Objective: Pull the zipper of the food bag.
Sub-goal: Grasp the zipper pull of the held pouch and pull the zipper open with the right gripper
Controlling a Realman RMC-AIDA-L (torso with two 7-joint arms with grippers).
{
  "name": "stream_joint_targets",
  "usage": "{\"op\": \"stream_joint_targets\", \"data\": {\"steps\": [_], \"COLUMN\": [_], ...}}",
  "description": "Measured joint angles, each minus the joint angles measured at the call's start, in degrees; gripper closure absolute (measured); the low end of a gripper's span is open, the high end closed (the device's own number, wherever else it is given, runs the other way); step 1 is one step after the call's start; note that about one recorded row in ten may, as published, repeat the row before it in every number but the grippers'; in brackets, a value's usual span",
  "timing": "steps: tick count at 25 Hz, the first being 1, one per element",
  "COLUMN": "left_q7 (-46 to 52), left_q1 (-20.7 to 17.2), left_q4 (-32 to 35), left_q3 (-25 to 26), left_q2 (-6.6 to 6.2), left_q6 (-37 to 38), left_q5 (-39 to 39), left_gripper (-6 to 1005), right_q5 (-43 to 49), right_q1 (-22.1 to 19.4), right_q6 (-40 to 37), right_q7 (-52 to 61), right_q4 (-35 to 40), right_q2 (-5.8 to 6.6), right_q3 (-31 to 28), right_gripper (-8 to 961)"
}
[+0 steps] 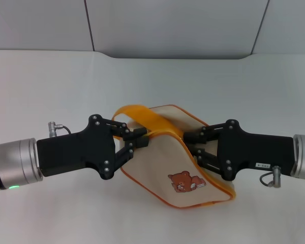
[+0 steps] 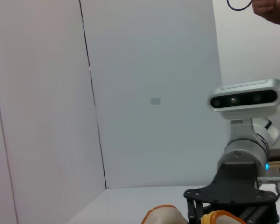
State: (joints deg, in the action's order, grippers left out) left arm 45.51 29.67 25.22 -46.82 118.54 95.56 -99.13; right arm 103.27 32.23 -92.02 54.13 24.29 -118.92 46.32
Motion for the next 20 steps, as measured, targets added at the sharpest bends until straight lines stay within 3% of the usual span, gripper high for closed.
{"op": "stream_joint_targets", "data": {"steps": [20], "left_q7": [0.60], "left_q1": [0.48], "left_q4": [-0.61], "left_q3": [0.50], "left_q2": [0.19], "left_q6": [0.34], "left_q5": [-0.05], "left_gripper": [929], "right_q5": [-2.10], "right_q1": [0.89], "right_q6": [-1.14], "right_q7": [-7.33], "right_q4": [-1.56], "right_q2": [-0.64], "right_q3": [0.02], "right_gripper": [737]}}
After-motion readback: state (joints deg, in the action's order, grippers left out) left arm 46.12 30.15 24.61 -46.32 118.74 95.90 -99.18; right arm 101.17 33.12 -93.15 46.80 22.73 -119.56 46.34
